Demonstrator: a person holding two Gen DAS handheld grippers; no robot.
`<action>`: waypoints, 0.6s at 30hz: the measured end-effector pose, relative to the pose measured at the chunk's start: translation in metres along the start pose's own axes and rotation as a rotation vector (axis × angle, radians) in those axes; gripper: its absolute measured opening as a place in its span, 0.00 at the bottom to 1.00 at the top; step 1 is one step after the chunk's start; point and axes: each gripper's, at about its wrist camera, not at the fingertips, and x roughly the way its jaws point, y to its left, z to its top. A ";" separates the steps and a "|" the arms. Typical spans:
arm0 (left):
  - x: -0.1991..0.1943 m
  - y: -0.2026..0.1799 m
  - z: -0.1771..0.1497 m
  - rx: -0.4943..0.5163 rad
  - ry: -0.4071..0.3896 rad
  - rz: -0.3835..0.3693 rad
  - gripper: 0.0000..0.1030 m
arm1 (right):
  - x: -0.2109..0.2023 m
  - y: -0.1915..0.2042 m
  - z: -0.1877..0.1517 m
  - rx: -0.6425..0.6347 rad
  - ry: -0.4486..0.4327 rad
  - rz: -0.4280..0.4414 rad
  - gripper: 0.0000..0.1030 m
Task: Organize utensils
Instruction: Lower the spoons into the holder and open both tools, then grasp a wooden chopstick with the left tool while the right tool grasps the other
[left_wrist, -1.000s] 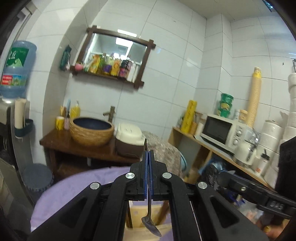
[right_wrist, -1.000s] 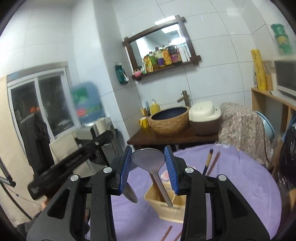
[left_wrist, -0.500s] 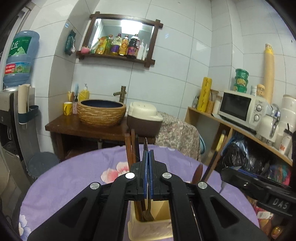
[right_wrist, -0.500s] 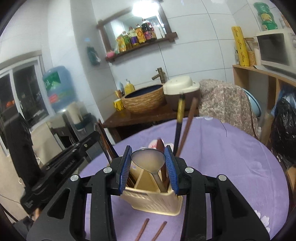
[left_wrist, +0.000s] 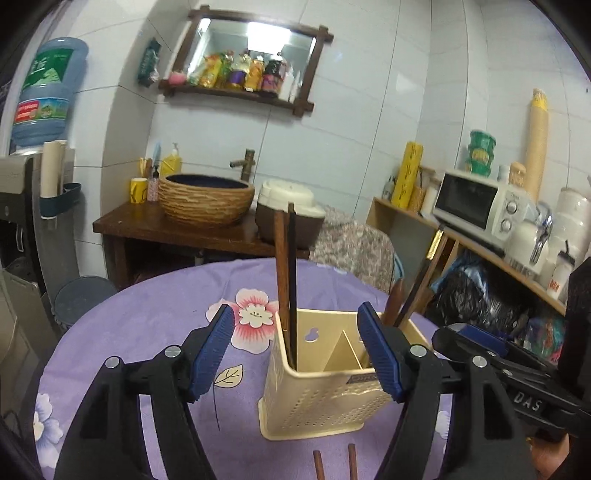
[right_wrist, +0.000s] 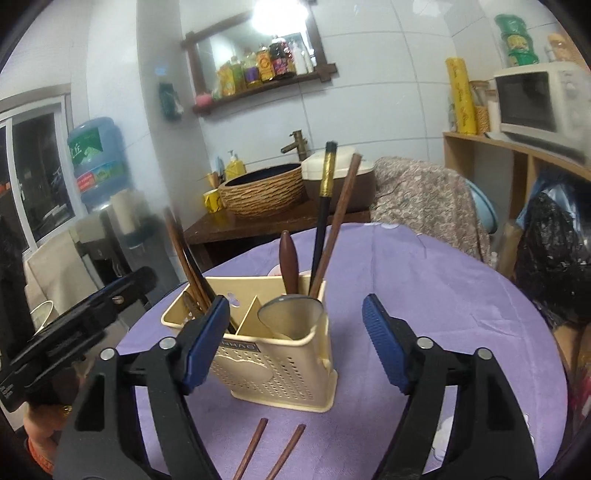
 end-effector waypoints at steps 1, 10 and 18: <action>-0.008 0.000 -0.003 0.012 0.003 0.007 0.67 | -0.006 0.001 -0.003 -0.003 0.005 -0.024 0.73; -0.055 0.016 -0.060 0.094 0.151 0.149 0.87 | -0.024 0.015 -0.075 -0.071 0.263 -0.198 0.89; -0.072 0.036 -0.113 0.103 0.263 0.233 0.88 | -0.004 0.038 -0.159 -0.165 0.519 -0.278 0.89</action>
